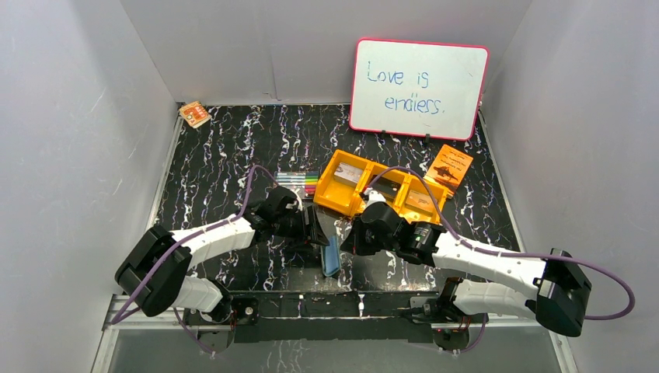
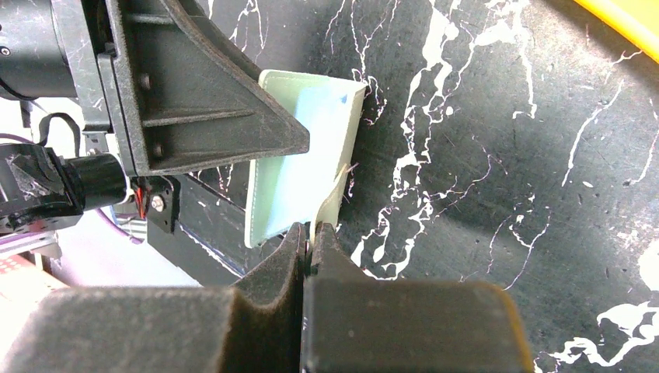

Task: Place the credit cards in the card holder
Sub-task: Open the card holder at the center of the board.

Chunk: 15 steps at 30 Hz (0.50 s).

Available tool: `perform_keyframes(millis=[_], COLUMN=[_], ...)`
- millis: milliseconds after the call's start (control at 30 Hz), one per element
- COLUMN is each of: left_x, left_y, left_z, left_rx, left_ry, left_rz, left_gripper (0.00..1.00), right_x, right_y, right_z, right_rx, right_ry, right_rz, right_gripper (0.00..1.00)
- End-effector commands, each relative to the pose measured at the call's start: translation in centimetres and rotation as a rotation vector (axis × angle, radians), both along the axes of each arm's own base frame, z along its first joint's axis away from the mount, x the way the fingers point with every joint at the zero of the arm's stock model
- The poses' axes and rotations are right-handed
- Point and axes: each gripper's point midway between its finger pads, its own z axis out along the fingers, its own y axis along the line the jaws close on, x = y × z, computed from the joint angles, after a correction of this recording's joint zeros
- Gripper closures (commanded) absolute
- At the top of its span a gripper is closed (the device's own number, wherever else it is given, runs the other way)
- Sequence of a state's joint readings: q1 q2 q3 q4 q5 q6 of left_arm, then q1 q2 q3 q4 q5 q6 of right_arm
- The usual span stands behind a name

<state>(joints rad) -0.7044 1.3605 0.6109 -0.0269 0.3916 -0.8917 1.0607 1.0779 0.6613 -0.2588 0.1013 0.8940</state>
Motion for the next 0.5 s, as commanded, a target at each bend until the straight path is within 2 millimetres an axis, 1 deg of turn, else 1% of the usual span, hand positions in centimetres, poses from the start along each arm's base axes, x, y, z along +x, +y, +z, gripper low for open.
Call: perform_keyframes(millis=[0, 67, 167, 300, 400, 467], left_x=[0.0, 0.0, 0.1, 0.1, 0.1, 0.1], left_y=[-0.1, 0.0, 0.2, 0.6, 1.2, 1.6], left_z=[0.7, 0.7, 0.6, 0.3, -0.1, -0.5], left_rx=[-0.001, 0.002, 0.009, 0.037, 0.071, 0.098], left_ry=[-0.016, -0.02, -0.026, -0.036, -0.045, -0.045], left_rz=[-0.012, -0.01, -0.008, -0.011, -0.013, -0.016], left_gripper=[0.43, 0.5, 0.57, 0.71, 0.8, 0.84], right_x=[0.5, 0.5, 0.5, 0.4, 0.3, 0.2], right_y=[0.5, 0.5, 0.4, 0.1, -0.2, -0.5], right_z=[1.3, 1.3, 1.2, 0.9, 0.3, -0.3], right_rx=[0.056, 0.055, 0.054, 0.046, 0.032, 0.015], right_ry=[-0.027, -0.025, -0.026, -0.022, -0.013, -0.002], right_rz=[-0.017, -0.02, -0.021, -0.026, -0.033, -0.041], right_gripper=[1.0, 1.0, 1.0, 1.0, 1.0, 1.0])
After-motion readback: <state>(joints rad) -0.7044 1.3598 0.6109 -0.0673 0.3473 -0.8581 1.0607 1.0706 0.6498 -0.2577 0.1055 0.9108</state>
